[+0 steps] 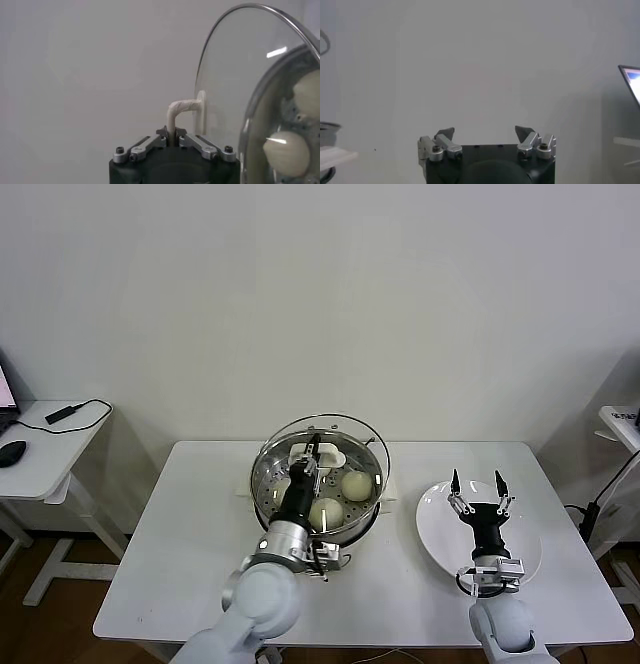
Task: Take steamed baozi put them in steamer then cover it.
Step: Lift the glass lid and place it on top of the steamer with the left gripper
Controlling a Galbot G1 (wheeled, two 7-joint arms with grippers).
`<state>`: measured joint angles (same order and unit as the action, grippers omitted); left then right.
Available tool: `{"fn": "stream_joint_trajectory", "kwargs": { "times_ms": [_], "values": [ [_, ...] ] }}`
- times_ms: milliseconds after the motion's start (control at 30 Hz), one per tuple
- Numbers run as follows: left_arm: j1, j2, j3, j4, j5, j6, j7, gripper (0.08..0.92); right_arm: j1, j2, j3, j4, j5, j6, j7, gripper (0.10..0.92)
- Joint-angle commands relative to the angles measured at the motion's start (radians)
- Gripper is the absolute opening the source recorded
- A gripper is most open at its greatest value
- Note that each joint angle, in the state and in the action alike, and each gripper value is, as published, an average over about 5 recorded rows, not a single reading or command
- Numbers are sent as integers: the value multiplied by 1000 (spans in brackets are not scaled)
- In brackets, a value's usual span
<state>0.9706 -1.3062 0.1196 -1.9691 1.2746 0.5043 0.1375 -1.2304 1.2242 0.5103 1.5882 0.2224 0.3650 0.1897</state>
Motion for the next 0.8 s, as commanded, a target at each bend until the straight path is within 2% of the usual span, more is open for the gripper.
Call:
{"fn": "stream_joint_trajectory", "kwargs": {
  "times_ms": [33,200,800],
  "values": [
    [-19,-45,42,75,87,21,28,187,-2,3,0,2,1,-31,6,823],
    [-38,-67,26,123,122,-8,15,187,0,6,5,-4,-7,-30,15,823],
    [-69,-64,-1,227,133,-29,17,187,1,13,4,-9,-15,-25,16,823]
  ]
}}
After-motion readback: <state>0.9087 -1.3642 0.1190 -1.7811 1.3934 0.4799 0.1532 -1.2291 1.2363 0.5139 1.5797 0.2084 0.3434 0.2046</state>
